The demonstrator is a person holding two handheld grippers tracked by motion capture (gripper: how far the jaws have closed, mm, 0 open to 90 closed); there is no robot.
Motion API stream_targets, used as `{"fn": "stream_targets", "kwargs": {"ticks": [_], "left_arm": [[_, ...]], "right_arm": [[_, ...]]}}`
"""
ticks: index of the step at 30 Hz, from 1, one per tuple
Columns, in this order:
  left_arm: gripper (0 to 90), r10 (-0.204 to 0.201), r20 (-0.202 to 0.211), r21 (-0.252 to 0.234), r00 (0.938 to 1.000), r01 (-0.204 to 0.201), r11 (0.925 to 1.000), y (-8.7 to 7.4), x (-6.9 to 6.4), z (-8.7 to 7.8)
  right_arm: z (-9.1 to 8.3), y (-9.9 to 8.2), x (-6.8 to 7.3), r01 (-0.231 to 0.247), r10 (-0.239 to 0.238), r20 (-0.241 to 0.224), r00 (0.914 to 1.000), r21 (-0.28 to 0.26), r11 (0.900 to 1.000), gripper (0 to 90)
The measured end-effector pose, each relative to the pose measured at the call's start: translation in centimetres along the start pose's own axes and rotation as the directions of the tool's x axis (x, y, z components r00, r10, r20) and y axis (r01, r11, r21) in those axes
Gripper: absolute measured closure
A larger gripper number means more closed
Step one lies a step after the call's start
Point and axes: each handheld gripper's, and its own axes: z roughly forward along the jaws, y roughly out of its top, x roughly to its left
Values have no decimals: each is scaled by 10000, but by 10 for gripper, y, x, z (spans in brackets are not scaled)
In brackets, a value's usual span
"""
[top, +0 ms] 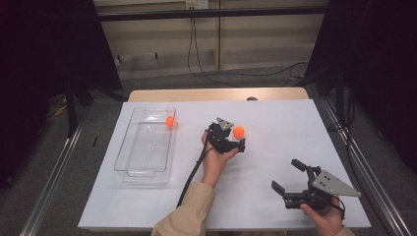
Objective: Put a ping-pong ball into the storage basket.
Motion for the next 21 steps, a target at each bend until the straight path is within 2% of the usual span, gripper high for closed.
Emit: {"fn": "stream_targets", "kwargs": {"ticks": [1, 3, 5, 7, 10, 11, 14, 17, 19, 20, 21], "left_arm": [[53, -127, -31, -80, 9999, 127, 9999, 0, -1, 1], [53, 59, 3, 35, 10000, -59, 10000, 2, 0, 1], [53, -143, -11, -101, 9999, 142, 9998, 2, -1, 3], [53, 107, -13, 92, 9999, -107, 9999, 3, 0, 3], [53, -73, -50, -12, 10000, 72, 10000, 4, -1, 4], [53, 105, -52, 72, 9999, -105, 9999, 4, 1, 4], [53, -103, -49, -67, 9999, 102, 9999, 4, -1, 7], [53, 119, -50, 78, 9999, -119, 9999, 4, 0, 8], [54, -36, -103, -61, 9999, 36, 10000, 4, -1, 10], [56, 128, -58, 109, 9999, -127, 9999, 4, 1, 10], [55, -64, -111, 11, 9999, 64, 10000, 4, 0, 11]], "right_arm": [[0, 0, 0, -5, 5, 0, 10000, -2, 10000, 14], [0, 0, 0, 15, -15, -17, 10000, 1, 10000, 14], [0, 0, 0, 60, -60, -27, 10000, 22, 10000, 14], [0, 0, 0, 97, -97, -35, 9999, 5, 10000, 14], [0, 0, 0, 92, -92, -33, 10000, 8, 10000, 14], [0, 0, 0, 93, -93, -13, 10000, 3, 10000, 14], [0, 0, 0, 100, -100, -37, 9999, 8, 9999, 14], [0, 0, 0, 97, -97, -33, 9999, 10, 10000, 14], [0, 0, 0, 11, -11, 6, 10000, -8, 10000, 14], [0, 0, 0, 94, -94, -34, 9999, 11, 10000, 14], [0, 0, 0, 90, -90, -35, 10000, 6, 10000, 14]]}}
